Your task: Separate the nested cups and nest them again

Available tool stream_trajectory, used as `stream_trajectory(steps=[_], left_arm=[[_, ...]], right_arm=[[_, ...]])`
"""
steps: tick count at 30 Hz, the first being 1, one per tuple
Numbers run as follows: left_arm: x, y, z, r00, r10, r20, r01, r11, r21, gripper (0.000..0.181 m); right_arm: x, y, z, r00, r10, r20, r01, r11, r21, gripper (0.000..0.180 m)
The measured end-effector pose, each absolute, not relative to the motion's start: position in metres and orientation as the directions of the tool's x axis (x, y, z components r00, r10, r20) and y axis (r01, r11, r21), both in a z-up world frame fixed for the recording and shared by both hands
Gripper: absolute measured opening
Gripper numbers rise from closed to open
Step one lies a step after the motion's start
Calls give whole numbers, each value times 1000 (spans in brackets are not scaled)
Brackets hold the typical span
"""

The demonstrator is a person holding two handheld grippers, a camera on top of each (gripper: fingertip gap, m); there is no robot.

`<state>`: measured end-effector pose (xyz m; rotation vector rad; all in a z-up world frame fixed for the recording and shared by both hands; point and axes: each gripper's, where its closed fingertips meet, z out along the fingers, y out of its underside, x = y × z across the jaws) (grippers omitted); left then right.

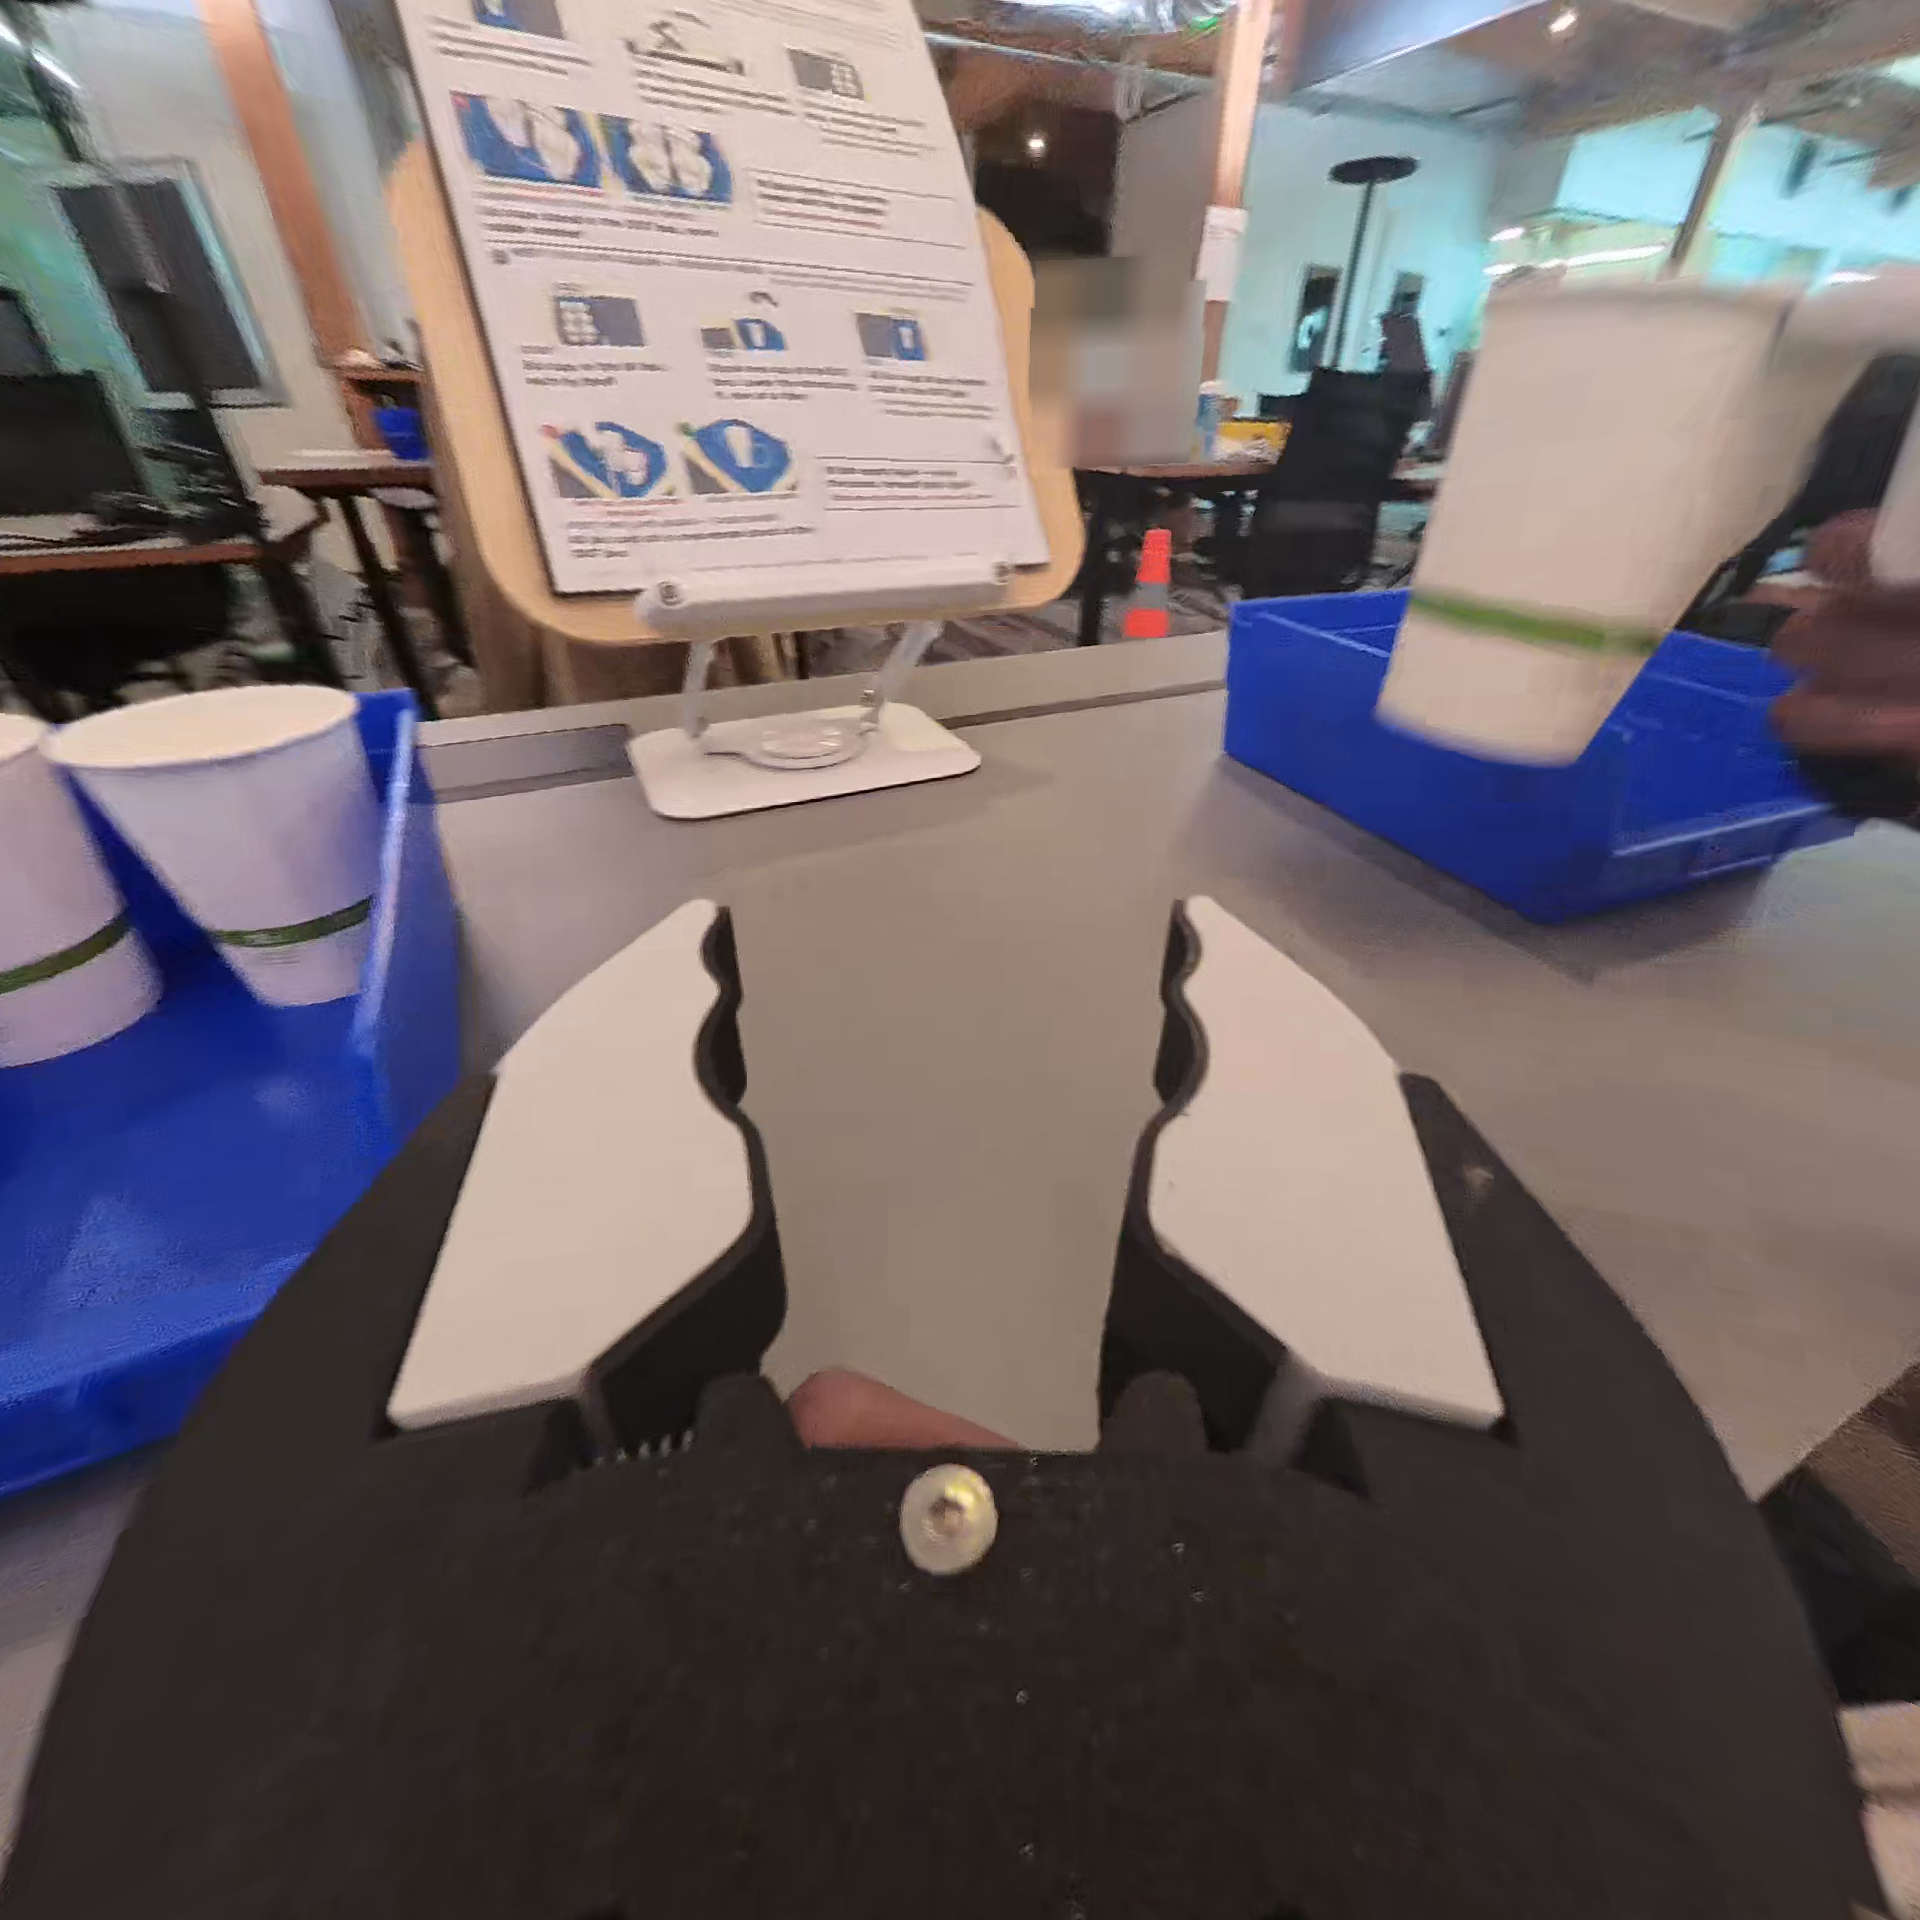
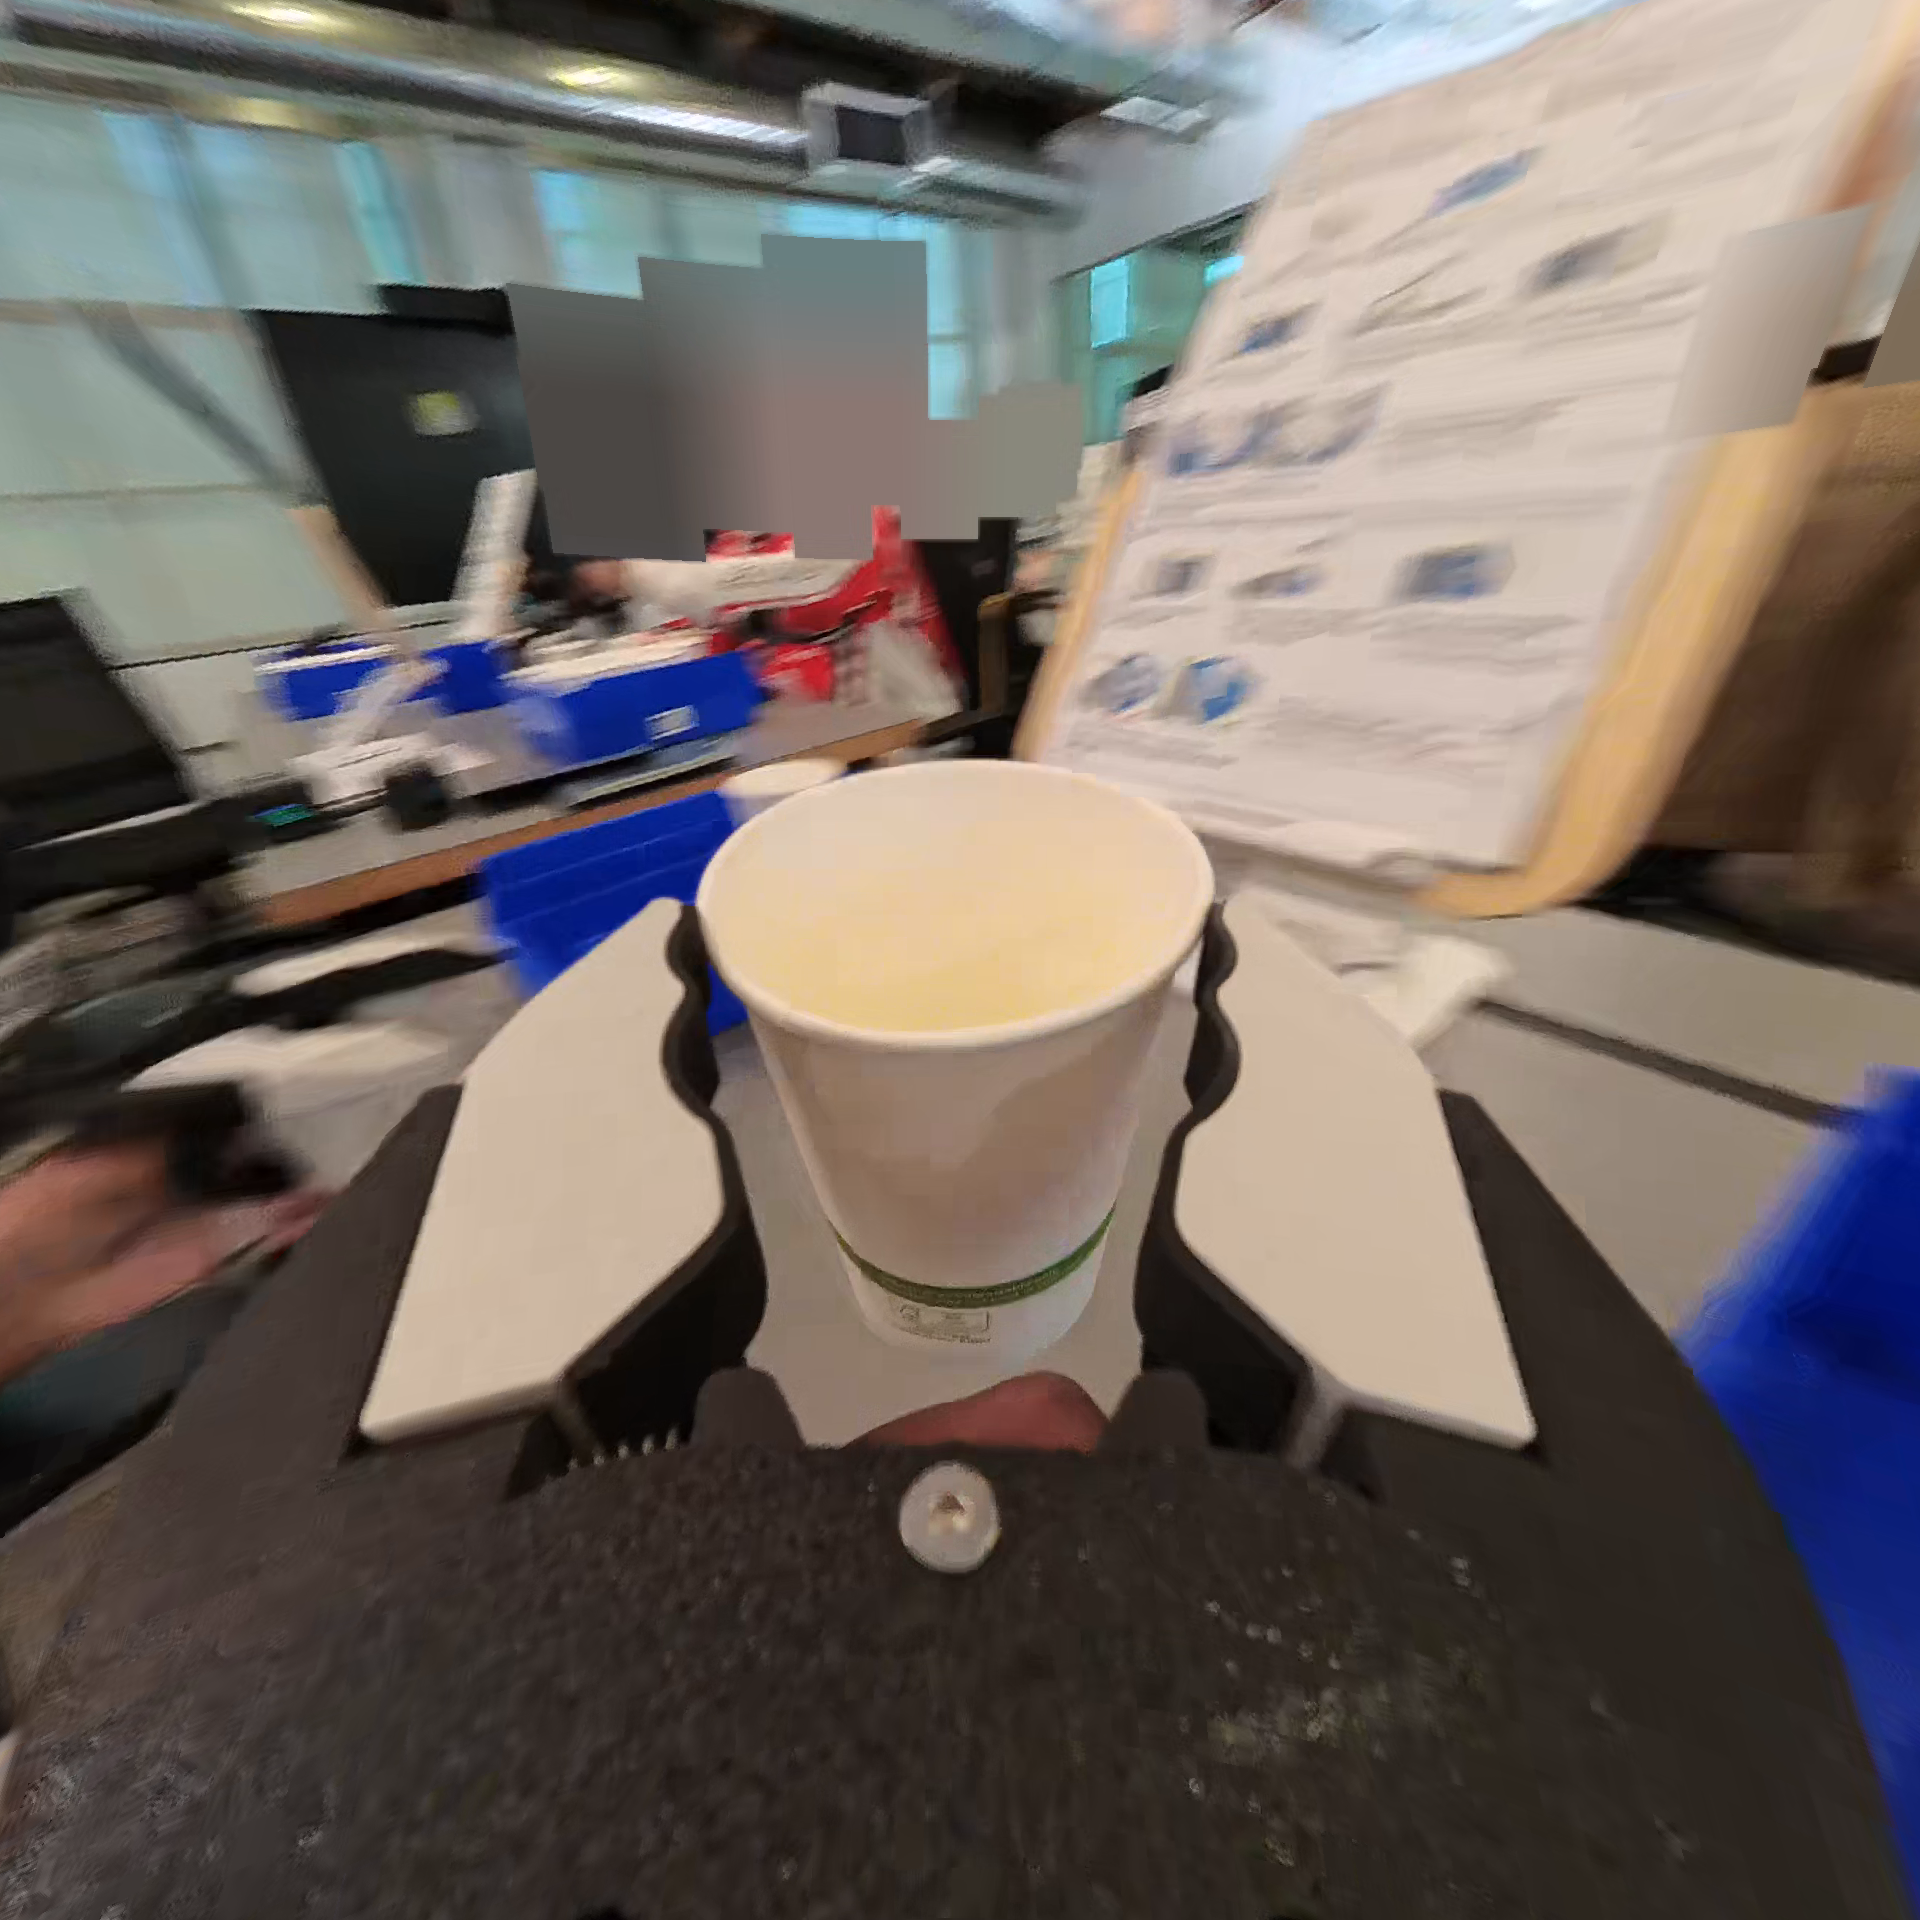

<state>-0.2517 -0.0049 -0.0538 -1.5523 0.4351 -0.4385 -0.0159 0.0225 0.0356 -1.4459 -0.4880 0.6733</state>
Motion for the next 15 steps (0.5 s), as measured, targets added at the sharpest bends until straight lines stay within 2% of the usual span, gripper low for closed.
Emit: stream_trajectory(steps=[4,8,11,15], left_arm=[[-268,-13,-49,902,-428,-65,-39,69,-997,73],[-255,-18,-53,885,-447,-127,-108,69,-992,75],[-246,-18,-62,869,-471,-153,-146,51,-988,75],[-241,-16,-75,861,-479,-173,-193,8,-981,75]], right_arm=[[96,50,80,955,287,-71,-106,107,-989,89],[187,82,90,998,-60,-3,3,92,-996,90],[221,112,74,990,-140,-12,-9,20,-1000,90],[237,141,47,987,-143,-67,-75,-54,-996,90]])
